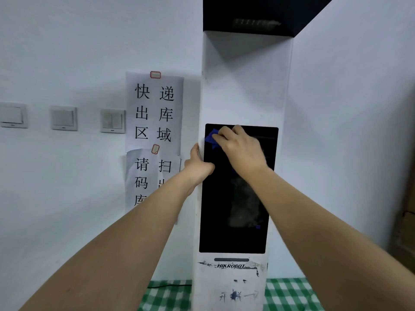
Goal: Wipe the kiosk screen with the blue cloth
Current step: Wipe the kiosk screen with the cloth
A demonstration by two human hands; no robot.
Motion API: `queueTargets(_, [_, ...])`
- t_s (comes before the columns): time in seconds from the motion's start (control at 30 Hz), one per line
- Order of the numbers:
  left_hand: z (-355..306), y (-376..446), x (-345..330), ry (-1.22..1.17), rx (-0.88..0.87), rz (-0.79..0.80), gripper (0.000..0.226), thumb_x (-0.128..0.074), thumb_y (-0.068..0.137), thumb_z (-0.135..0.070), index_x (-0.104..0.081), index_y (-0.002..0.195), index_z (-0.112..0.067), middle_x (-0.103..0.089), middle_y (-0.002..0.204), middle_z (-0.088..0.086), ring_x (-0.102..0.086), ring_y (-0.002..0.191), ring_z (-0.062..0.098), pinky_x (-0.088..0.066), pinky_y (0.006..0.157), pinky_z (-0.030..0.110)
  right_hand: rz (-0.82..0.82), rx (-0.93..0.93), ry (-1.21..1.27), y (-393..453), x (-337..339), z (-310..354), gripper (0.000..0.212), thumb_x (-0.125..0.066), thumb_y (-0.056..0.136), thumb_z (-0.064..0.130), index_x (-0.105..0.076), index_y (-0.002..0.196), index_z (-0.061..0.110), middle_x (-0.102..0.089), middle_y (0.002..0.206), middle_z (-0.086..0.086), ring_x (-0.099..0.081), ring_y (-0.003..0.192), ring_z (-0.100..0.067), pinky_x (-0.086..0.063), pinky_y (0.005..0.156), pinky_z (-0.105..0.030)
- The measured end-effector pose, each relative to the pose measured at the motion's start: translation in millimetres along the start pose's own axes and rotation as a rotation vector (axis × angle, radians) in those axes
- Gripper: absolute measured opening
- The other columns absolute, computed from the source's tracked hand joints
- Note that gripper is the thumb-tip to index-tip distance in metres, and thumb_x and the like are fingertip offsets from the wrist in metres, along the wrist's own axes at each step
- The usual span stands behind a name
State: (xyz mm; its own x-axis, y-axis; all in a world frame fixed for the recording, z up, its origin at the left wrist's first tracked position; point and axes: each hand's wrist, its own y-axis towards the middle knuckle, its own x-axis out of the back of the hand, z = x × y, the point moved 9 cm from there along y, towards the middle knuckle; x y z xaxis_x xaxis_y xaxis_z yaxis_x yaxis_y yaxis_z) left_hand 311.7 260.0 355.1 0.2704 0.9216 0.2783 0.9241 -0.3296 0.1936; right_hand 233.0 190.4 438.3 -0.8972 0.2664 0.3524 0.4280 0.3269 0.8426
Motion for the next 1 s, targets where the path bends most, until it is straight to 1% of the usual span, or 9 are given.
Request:
queueTargets(0.23, [1, 0, -1, 0.041, 0.022, 0.01, 0.091, -0.047, 0.081, -0.005, 0.001, 0.152, -0.034, -0.034, 0.147, 0.01, -0.041, 0.127, 0.027, -0.036, 0.089, 0.03, -0.161, -0.475, 0.106, -15, 5, -44, 0.044, -0.071, 0.06, -0.013, -0.071, 0.099, 0.008, -0.063, 0.092, -0.009, -0.056, 0.073, -0.032, -0.015, 0.044, -0.018])
queueTargets(0.3, [1, -1, 0, 0.031, 0.01, -0.016, 0.089, -0.047, 0.08, -0.007, -0.001, 0.152, -0.035, -0.037, 0.144, 0.01, -0.044, 0.122, 0.025, -0.036, 0.085, 0.029, -0.143, -0.402, 0.139, -9, 1, -22, 0.044, -0.073, 0.06, -0.01, -0.071, 0.099, 0.008, -0.064, 0.092, -0.009, -0.056, 0.074, -0.031, -0.01, 0.044, -0.014])
queueTargets(0.4, [0, 1, 0, 0.013, -0.006, -0.038, 0.086, -0.047, 0.083, -0.009, -0.003, 0.152, -0.035, -0.041, 0.14, 0.012, -0.047, 0.109, 0.022, -0.038, 0.078, 0.027, -0.056, -0.1, 0.056, -5, -3, 7, 0.044, -0.08, 0.053, -0.007, -0.071, 0.095, 0.005, -0.065, 0.093, -0.009, -0.058, 0.074, -0.029, -0.022, 0.039, -0.018])
queueTargets(0.47, [0, 1, -1, 0.017, -0.005, -0.039, 0.085, -0.047, 0.085, -0.01, -0.002, 0.152, -0.034, -0.037, 0.143, 0.012, -0.045, 0.111, 0.023, -0.038, 0.081, 0.028, -0.042, -0.033, 0.034, -9, -1, -2, 0.041, -0.077, 0.058, -0.006, -0.07, 0.097, 0.006, -0.065, 0.095, -0.008, -0.058, 0.075, -0.031, -0.028, 0.037, -0.02])
queueTargets(0.6, [0, -1, -3, 0.047, 0.022, -0.032, 0.085, -0.046, 0.086, -0.008, 0.001, 0.153, -0.034, -0.028, 0.15, 0.01, -0.039, 0.129, 0.028, -0.036, 0.093, 0.031, -0.138, -0.294, 0.029, -32, 3, -59, 0.045, -0.07, 0.066, -0.007, -0.068, 0.107, 0.012, -0.064, 0.098, -0.007, -0.057, 0.081, -0.032, -0.038, 0.038, -0.024])
queueTargets(0.73, [1, -1, -3, 0.047, 0.039, -0.035, 0.087, -0.047, 0.084, -0.008, 0.0, 0.152, -0.035, -0.032, 0.148, 0.011, -0.041, 0.126, 0.029, -0.037, 0.095, 0.033, -0.212, -0.528, 0.093, -38, 2, -68, 0.05, -0.068, 0.061, -0.017, -0.071, 0.103, 0.01, -0.064, 0.096, -0.008, -0.056, 0.078, -0.03, -0.029, 0.042, -0.021])
queueTargets(0.8, [0, -1, -3, 0.038, 0.033, -0.046, 0.087, -0.047, 0.081, -0.008, -0.003, 0.151, -0.036, -0.037, 0.144, 0.012, -0.045, 0.122, 0.029, -0.041, 0.095, 0.034, -0.187, -0.486, 0.124, -28, 1, -49, 0.047, -0.069, 0.06, -0.013, -0.071, 0.101, 0.009, -0.064, 0.093, -0.009, -0.056, 0.075, -0.03, -0.029, 0.04, -0.021])
queueTargets(0.9, [-2, -3, -4, 0.019, 0.024, -0.052, 0.086, -0.047, 0.08, -0.009, -0.006, 0.151, -0.036, -0.04, 0.14, 0.013, -0.047, 0.115, 0.026, -0.041, 0.086, 0.031, -0.105, -0.211, 0.067, -19, -3, -21, 0.048, -0.075, 0.057, -0.008, -0.069, 0.103, 0.006, -0.064, 0.095, -0.01, -0.057, 0.076, -0.031, -0.031, 0.038, -0.022])
queueTargets(1.0, [-2, -5, -4, 0.035, 0.035, -0.041, 0.085, -0.046, 0.085, -0.009, -0.001, 0.152, -0.034, -0.033, 0.147, 0.011, -0.043, 0.117, 0.024, -0.035, 0.085, 0.03, -0.102, -0.03, -0.015, -24, 2, -27, 0.034, -0.062, 0.069, -0.003, -0.07, 0.1, 0.008, -0.065, 0.094, -0.007, -0.058, 0.075, -0.03, -0.035, 0.036, -0.023])
